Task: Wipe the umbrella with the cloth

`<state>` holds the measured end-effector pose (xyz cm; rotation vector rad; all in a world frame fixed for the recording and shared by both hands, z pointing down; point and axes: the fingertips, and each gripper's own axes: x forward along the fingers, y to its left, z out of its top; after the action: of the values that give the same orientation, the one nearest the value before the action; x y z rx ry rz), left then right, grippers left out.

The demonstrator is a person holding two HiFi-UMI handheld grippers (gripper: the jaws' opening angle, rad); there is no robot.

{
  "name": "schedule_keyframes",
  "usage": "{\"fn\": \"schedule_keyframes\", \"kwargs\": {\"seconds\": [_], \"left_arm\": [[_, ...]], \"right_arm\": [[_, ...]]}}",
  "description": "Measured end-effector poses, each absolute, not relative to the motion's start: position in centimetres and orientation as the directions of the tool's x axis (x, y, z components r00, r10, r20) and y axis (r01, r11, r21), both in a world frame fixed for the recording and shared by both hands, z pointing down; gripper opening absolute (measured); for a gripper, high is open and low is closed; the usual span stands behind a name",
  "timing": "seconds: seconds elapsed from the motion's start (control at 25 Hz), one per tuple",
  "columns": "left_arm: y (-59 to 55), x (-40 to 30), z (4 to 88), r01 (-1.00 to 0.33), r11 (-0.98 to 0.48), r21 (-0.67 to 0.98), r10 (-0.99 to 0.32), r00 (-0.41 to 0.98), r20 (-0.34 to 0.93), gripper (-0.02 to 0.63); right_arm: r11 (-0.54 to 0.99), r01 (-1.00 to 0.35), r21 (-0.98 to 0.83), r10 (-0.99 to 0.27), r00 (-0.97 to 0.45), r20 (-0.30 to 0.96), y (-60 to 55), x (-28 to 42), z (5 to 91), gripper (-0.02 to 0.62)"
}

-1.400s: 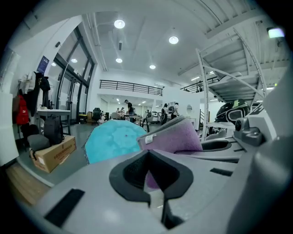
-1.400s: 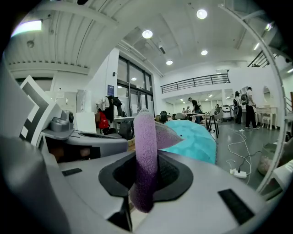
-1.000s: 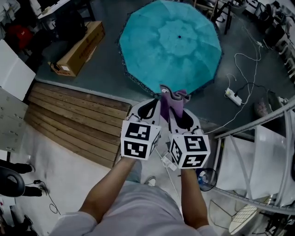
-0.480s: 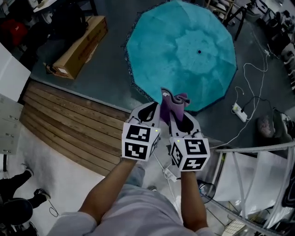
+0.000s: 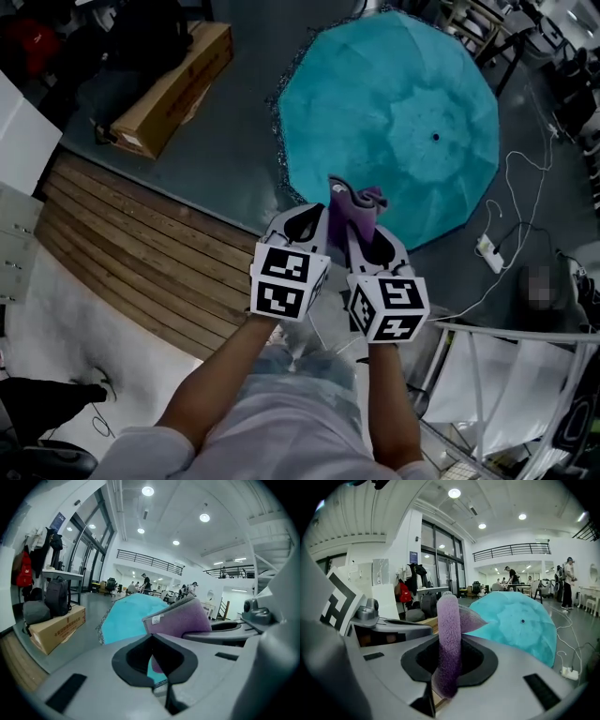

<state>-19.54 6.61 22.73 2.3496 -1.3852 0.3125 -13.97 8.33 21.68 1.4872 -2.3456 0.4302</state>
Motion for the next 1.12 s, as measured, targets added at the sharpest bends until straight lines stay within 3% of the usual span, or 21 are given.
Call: {"fn": "schedule_keyframes", "kwargs": {"seconds": [0.4,0.84,1.12], "left_arm": [[-0.7,-21.8,24.6,-0.923,-0.322,0.209,-0.834,0.381,0.399,0.006],[-9.7,-22.6,29.1,-0.975,-0.100,0.200,-0.881,0.180,0.438,0.006],[-12.5,-26.1,34.2,-0.974,-0.009,0.227,-0.879,0.116,0.462,0.006]], "right_arm": [[0.494,-0.859,-0.133,-0.757,-0.500,0.420,-0.2,-15.6,24.5,0.077],[0.651,-0.732,-0.199,-0.617,-0.664,0.422,-12.8,-16.7,29.4,0.077],[0.683,-0.698,-0.214,-0.566,-0.692,0.449,-17.8,-21.4,35.0,0.077]]}}
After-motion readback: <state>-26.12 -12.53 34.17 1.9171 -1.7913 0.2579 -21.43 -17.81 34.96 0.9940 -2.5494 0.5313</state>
